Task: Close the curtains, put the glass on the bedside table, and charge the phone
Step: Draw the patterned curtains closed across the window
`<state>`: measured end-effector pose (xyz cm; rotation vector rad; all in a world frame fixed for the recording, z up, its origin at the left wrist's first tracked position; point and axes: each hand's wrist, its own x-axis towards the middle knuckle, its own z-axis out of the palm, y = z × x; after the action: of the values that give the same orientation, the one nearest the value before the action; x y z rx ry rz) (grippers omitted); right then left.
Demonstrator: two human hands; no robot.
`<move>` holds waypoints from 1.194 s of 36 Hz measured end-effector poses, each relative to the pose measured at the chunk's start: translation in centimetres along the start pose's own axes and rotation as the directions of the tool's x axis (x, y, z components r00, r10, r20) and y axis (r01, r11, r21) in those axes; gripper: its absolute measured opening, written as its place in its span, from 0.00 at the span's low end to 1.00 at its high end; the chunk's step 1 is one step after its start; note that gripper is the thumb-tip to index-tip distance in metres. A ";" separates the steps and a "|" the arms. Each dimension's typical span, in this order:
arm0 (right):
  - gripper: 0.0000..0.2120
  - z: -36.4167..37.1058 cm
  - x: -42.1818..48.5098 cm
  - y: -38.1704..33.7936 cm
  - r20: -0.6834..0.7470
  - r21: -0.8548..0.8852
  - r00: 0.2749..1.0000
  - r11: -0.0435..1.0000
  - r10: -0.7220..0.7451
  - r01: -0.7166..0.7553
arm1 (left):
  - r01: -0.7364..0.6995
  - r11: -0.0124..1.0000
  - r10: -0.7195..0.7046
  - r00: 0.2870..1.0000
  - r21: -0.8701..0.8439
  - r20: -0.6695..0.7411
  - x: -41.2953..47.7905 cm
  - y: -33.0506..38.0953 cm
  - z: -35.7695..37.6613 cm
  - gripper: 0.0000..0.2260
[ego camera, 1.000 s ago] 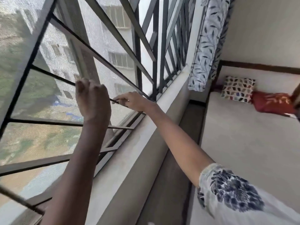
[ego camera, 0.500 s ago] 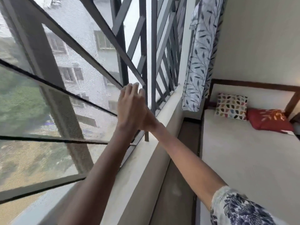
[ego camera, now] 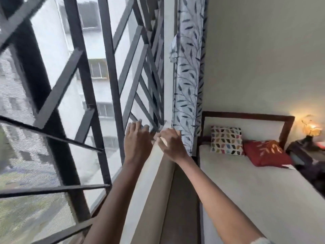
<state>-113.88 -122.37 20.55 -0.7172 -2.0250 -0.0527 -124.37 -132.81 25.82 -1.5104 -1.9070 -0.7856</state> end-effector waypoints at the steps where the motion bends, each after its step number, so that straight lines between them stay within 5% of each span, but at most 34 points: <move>1: 0.11 0.4 0.4 1.2 0.019 -0.009 1.000 1.000 0.019 -0.018 | 0.007 1.000 -0.007 1.000 0.007 0.013 0.7 0.1 1.0 0.09; 11: 0.15 3.4 8.5 11.1 0.104 -0.065 0.991 0.995 0.078 -0.072 | 0.001 0.997 0.004 0.998 -0.076 0.069 9.5 3.0 10.7 0.10; 23: 0.17 5.7 18.4 24.2 -0.147 -0.014 0.965 0.975 0.219 -0.223 | -0.103 0.987 0.117 0.987 -0.121 0.115 21.0 6.5 20.5 0.15; 29: 0.16 6.9 19.5 28.8 -0.342 0.037 0.871 0.931 0.352 -0.362 | -0.180 0.948 0.220 0.966 -0.262 0.133 24.8 9.3 23.2 0.15; 34: 0.31 7.4 22.8 33.0 -0.410 0.262 0.772 0.873 0.486 -0.411 | -0.240 0.910 0.283 0.956 -0.338 0.082 28.6 11.4 25.5 0.18; 37: 0.36 8.0 25.0 35.6 -0.298 0.467 0.765 0.786 0.570 -0.404 | -0.230 0.882 0.250 0.968 -0.412 -0.004 31.5 12.3 27.4 0.21; 39: 0.28 8.5 26.1 37.0 -0.201 0.472 0.807 0.776 0.556 -0.417 | -0.172 0.870 0.174 0.984 -0.463 -0.038 33.4 13.0 29.0 0.25; 43: 0.14 9.5 27.7 38.6 -0.288 0.440 0.875 0.866 0.389 -0.240 | -0.144 0.870 0.153 0.988 -0.472 -0.020 37.2 14.9 31.7 0.34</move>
<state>-112.02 -74.52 28.19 -0.7141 -1.4705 0.3810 -119.48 -82.59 33.99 -1.9304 -1.6545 -1.2328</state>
